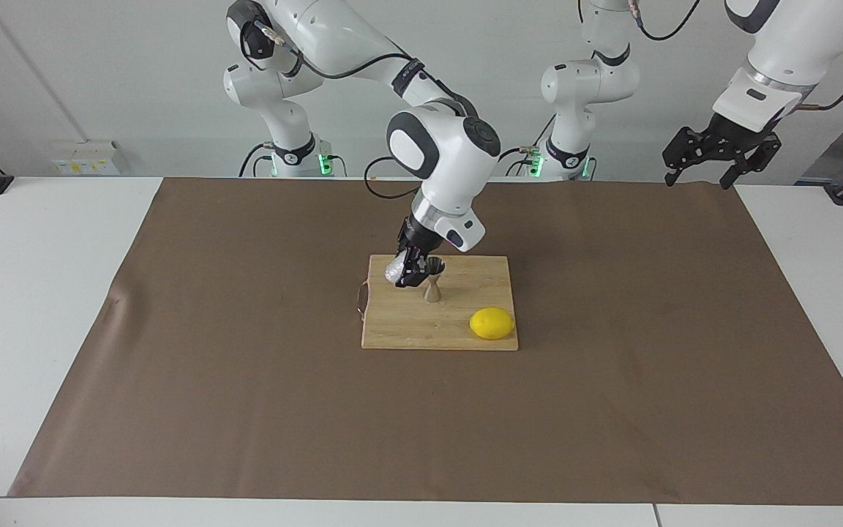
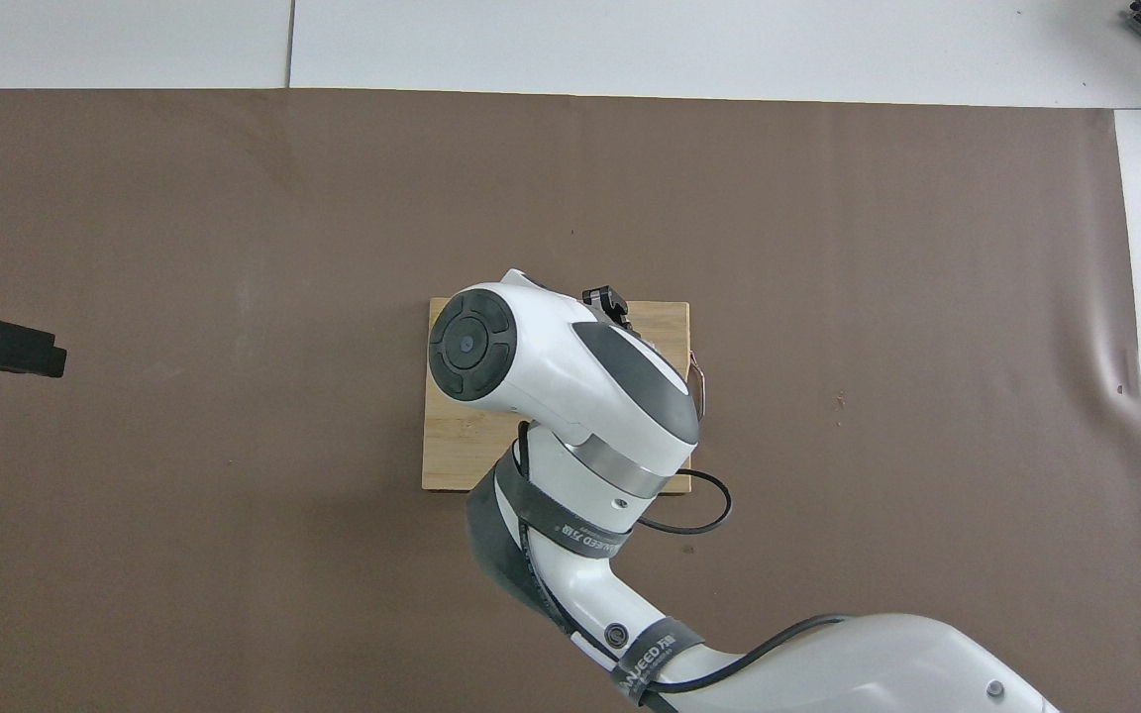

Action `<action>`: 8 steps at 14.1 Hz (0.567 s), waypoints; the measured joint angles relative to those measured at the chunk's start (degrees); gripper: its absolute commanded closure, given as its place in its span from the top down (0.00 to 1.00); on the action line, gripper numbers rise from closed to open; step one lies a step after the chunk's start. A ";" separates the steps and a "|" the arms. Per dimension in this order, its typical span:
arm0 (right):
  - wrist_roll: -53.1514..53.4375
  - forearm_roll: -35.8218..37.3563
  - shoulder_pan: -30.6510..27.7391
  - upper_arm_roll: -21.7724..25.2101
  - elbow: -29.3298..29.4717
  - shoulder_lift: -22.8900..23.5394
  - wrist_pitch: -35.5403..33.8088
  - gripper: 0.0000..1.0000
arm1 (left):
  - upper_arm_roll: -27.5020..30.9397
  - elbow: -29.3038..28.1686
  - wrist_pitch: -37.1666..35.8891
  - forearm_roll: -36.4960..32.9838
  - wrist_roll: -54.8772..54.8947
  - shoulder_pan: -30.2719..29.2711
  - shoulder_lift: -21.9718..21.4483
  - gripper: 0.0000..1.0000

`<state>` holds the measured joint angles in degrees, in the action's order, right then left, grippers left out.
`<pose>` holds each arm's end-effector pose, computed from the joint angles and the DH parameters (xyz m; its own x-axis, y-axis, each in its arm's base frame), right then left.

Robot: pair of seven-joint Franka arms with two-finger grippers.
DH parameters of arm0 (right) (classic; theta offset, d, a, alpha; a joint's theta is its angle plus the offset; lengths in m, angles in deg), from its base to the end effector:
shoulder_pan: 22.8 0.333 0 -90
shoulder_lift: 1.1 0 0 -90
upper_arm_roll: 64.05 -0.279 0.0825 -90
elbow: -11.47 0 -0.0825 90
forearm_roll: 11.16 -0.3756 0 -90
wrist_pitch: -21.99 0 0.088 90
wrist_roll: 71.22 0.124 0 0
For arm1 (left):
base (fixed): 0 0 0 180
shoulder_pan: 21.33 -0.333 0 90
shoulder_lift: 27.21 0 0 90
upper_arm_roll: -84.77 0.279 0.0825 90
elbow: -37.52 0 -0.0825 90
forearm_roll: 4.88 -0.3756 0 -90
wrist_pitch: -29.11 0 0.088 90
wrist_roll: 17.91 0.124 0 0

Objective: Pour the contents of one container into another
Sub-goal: 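Tilt the white cup with the right gripper above the metal cup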

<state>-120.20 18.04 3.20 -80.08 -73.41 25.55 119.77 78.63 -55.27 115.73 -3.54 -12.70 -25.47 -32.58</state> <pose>0.5243 0.3703 0.3591 -0.1062 0.9058 -0.4102 0.9886 0.1404 0.0540 0.5134 -0.0233 0.5923 0.9919 -0.1263 -0.0132 -0.1261 -0.9919 0.0146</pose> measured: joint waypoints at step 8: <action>0.00 4.59 2.30 -0.03 0.72 0.09 -0.94 0.17 | 0.00 -0.15 0.00 0.00 0.00 0.00 0.00 1.00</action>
<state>-120.20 22.63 5.51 -80.11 -72.69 25.64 118.83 78.63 -55.42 115.73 -3.54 -12.70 -25.47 -32.58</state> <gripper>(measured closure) 0.480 0.000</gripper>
